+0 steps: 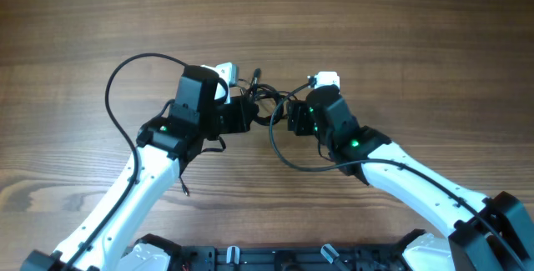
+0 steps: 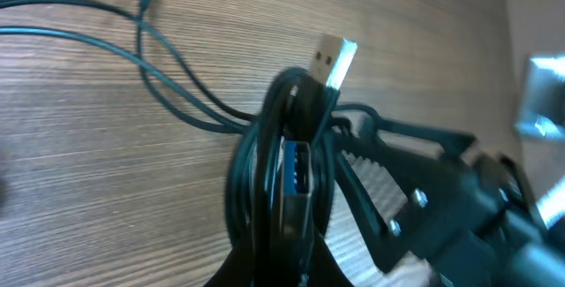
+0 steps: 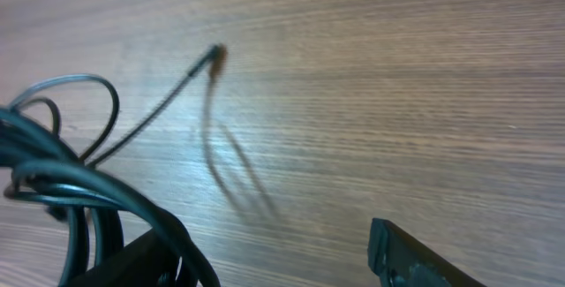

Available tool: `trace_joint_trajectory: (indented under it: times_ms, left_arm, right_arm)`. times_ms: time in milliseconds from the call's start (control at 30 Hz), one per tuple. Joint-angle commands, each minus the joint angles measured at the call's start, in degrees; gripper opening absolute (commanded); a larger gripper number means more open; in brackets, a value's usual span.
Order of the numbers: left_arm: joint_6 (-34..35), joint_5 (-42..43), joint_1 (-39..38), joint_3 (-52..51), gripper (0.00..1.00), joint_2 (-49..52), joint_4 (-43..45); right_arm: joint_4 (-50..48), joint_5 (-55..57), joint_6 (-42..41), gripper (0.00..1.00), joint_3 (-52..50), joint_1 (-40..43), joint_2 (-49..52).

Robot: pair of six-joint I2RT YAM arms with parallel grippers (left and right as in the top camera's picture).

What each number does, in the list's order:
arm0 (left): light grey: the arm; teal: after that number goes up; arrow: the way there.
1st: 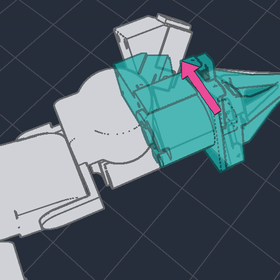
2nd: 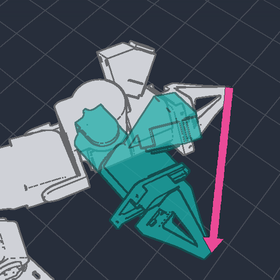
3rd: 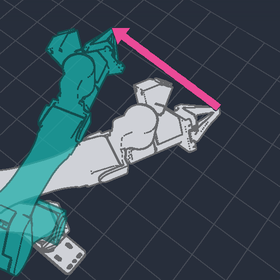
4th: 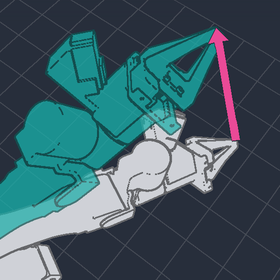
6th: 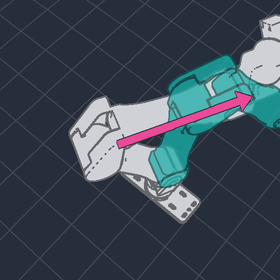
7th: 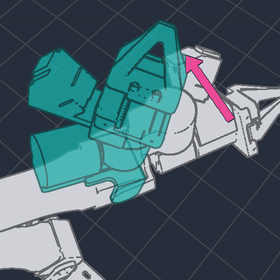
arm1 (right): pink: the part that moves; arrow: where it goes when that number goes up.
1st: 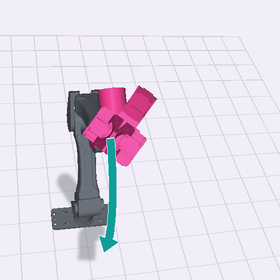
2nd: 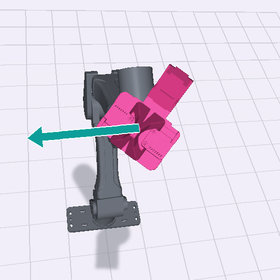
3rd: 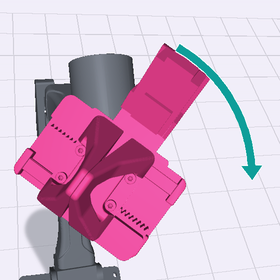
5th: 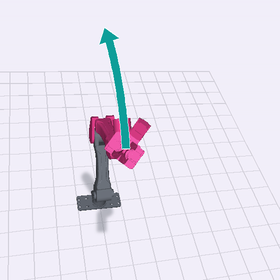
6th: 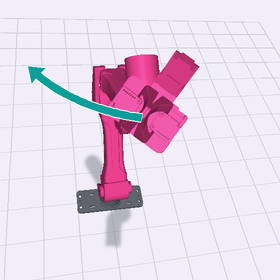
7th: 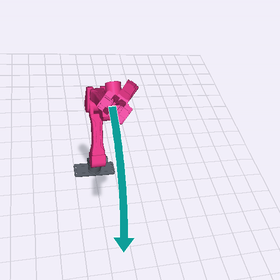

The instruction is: Untangle cables

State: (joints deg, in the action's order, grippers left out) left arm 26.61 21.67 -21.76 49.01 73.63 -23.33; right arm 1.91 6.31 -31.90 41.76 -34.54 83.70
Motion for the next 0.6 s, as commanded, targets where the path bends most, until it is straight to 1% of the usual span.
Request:
trace_joint_trajectory:
  times_ms: [0,33,100,233,267,300,400,533,567]
  left_arm:
    - [-3.7,7.1,-0.1,-0.1,0.04,-2.6,-0.2]
    - [-3.7,7.5,-0.5,-0.1,0.04,-2.5,-0.3]
    - [-3.7,7.5,-2.4,-0.1,0.04,-2.5,-0.3]
    - [-3.7,7.5,-5.6,-0.1,0.04,-2.5,-0.3]
    - [-3.7,7.5,-6.2,-0.1,0.04,-2.5,-1.1]
    - [-3.7,7.5,-6.4,-0.1,0.04,-2.5,-2.1]
    - [-4.0,6.1,-5.7,-0.1,0.04,-2.5,-6.3]
    - [-3.9,0.9,-2.4,-0.1,0.04,-3.4,-10.0]
    - [-3.9,0.0,0.0,-0.1,0.04,-4.1,-10.1]
  right_arm:
    - [-5.0,-8.0,-1.5,0.7,-0.2,1.3,1.3]
    - [-6.7,-9.3,-1.6,0.69,-0.2,1.2,1.3]
    - [-9.1,-8.7,-5.1,0.7,-0.2,1.0,1.3]
    - [-8.8,-1.0,-11.3,0.71,-0.2,2.0,1.3]
    - [-8.3,2.6,-15.6,0.71,-0.2,3.2,1.3]
    - [-8.2,3.1,-18.3,0.71,-0.2,4.5,1.3]
    - [-8.3,1.0,-24.3,0.7,-0.2,10.0,1.3]
    - [-7.1,-4.7,-25.2,0.67,-0.2,16.9,1.3]
    - [-4.9,-6.4,-25.2,0.64,-0.2,19.2,1.3]
